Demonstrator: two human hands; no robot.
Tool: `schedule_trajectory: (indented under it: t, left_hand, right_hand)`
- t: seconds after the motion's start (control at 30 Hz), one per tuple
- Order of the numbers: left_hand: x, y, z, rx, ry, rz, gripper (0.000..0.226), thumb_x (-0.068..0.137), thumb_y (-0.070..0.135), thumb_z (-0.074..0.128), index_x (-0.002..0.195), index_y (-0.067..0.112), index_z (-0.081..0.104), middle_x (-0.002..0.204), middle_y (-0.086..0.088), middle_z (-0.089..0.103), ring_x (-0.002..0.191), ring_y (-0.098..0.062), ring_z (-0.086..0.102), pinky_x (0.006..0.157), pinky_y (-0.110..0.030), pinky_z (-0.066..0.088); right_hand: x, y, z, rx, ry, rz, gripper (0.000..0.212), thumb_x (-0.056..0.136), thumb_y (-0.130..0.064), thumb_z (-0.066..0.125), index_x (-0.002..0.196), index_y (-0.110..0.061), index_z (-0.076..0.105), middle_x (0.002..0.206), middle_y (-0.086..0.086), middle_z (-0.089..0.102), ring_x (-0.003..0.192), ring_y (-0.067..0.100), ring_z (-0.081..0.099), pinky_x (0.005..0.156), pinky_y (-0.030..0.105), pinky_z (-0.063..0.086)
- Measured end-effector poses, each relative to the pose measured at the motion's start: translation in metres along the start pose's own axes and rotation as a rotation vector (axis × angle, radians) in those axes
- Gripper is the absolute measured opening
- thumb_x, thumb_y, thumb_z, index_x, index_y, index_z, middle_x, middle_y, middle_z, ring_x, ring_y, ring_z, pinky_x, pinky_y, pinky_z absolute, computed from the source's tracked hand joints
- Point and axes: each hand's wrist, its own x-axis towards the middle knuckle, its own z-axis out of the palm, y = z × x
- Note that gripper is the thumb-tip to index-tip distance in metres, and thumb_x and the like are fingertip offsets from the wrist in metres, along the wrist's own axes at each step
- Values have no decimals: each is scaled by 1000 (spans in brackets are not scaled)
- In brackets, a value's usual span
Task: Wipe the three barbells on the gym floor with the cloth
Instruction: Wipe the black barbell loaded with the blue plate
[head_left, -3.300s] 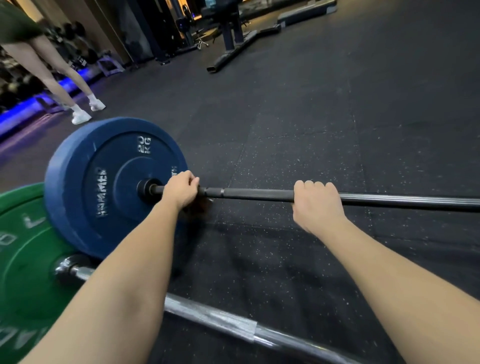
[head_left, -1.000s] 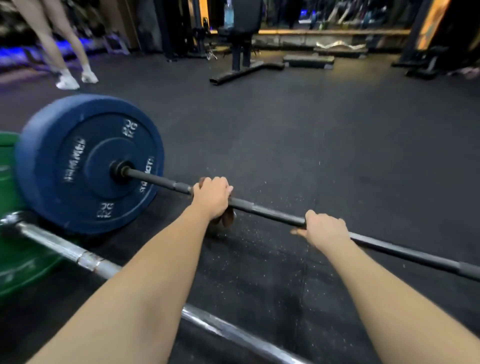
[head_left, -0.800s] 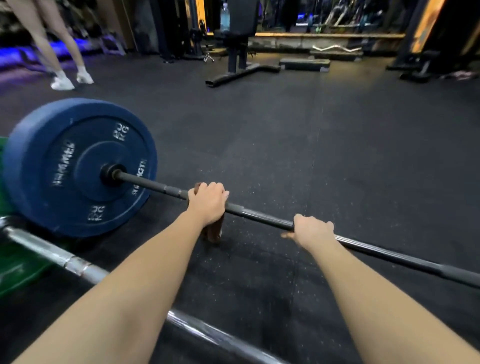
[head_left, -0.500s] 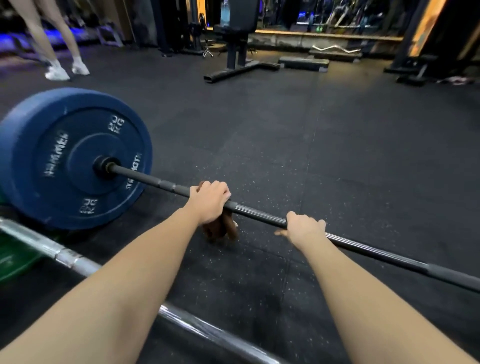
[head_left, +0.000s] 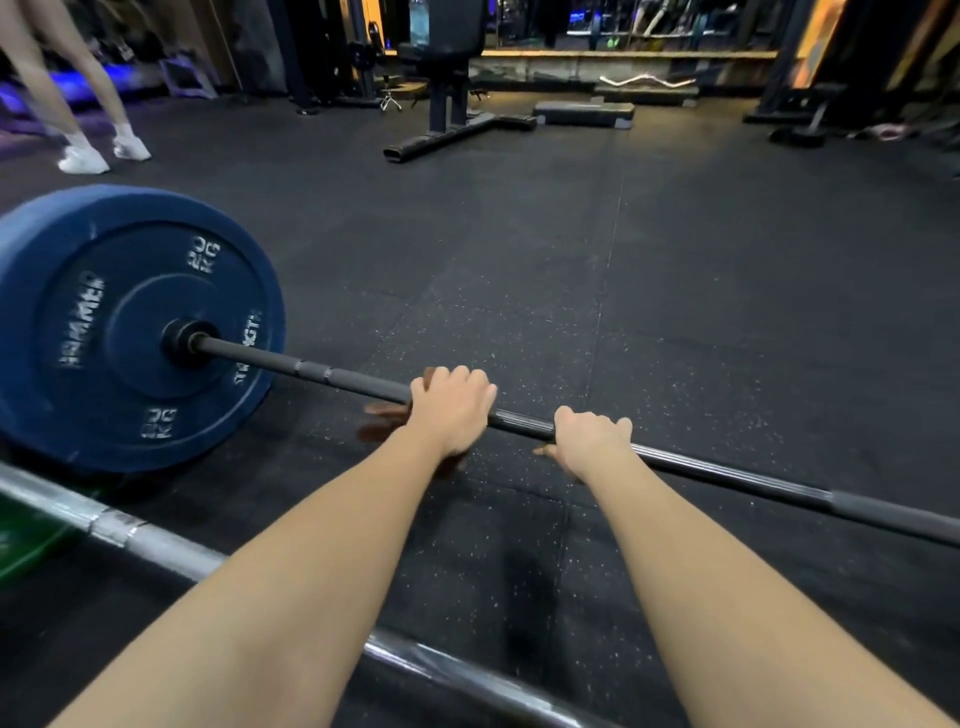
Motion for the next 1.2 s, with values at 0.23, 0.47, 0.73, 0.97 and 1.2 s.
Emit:
schedule_trajectory:
  t: [0.23, 0.47, 0.73, 0.97, 1.2]
  left_hand:
    - [0, -18, 7, -123, 27, 86, 26, 109, 33, 26, 111, 32, 51, 114, 9, 50, 110, -21, 44, 101, -46, 31]
    - [5, -15, 10, -86, 54, 82, 28, 110, 34, 24, 112, 28, 51, 111, 7, 49, 109, -22, 44, 97, -47, 32]
    - [9, -20, 1, -113, -18, 93, 24, 106, 25, 31, 101, 33, 53, 111, 7, 56, 111, -23, 49, 95, -47, 32]
    - [13, -36, 2, -50, 64, -72, 28, 107, 29, 29, 108, 23, 56, 118, -2, 60, 115, -29, 51, 100, -50, 35]
    - [1, 32, 11, -53, 47, 29, 25, 105, 25, 33, 112, 22, 57, 120, -3, 56, 118, -32, 48, 100, -50, 34]
  right_hand:
    - [-7, 6, -12, -11, -102, -71, 50, 100, -62, 47, 120, -17, 42, 131, 5, 58, 124, 32, 49, 101, 46, 33]
    - [-32, 93, -18, -149, -113, -38, 71, 94, -75, 42, 140, -21, 37, 144, 6, 44, 131, 33, 43, 108, 47, 33]
    - [-49, 106, -8, -25, -116, 38, 36, 103, -58, 41, 112, -23, 38, 133, 4, 53, 124, 33, 45, 101, 51, 33]
    - [-48, 110, -6, -16, -79, 8, 38, 104, -57, 41, 115, -21, 41, 132, 5, 55, 121, 32, 45, 99, 52, 33]
    - [-44, 109, -6, -42, -87, 8, 37, 104, -57, 40, 107, -20, 35, 130, 4, 57, 120, 31, 46, 97, 51, 31]
